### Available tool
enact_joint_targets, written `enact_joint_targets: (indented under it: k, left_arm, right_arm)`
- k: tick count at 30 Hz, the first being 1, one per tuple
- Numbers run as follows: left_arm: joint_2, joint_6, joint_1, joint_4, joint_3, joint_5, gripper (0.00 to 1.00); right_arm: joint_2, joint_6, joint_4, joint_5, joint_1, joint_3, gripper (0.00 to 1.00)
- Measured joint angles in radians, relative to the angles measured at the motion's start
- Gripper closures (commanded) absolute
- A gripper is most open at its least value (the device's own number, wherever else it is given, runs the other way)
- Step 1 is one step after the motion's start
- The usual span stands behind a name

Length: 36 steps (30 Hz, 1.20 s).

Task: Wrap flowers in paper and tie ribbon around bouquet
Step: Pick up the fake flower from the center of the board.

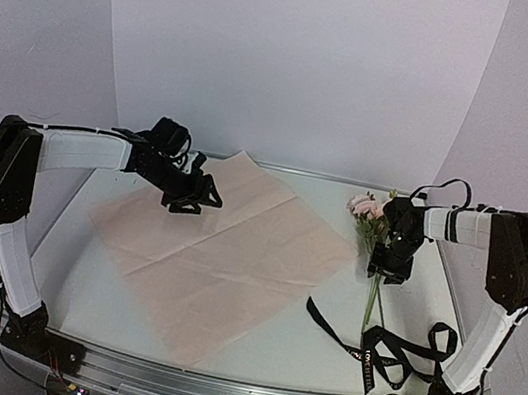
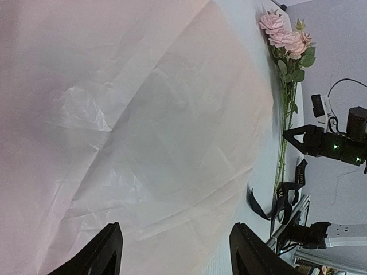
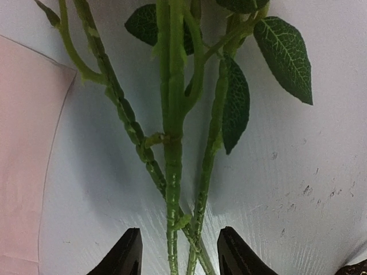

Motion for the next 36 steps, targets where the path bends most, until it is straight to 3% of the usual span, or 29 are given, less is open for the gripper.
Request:
enact_joint_targets:
  k: [8,15,25,36]
  left_arm:
    - [-0.001,-0.001,0.000,0.000,0.000,-0.001,0.34]
    - [-0.001,-0.004,0.000,0.000,0.000,-0.003,0.34]
    - [-0.002,-0.027,0.000,0.003,-0.019,-0.014,0.34]
    - [-0.003,-0.054,0.000,0.038,-0.070,-0.019,0.33]
  right_arm:
    - [0.060,0.054,-0.014,0.002,0.000,0.023,0.71]
    - [0.062,0.090,-0.024,0.030,0.001,0.026,1.00]
    - [0.048,0.074,-0.048,0.067,0.012,0.031,1.00]
    - [-0.125,0.007,-0.105,0.082,0.061,0.106,1.00]
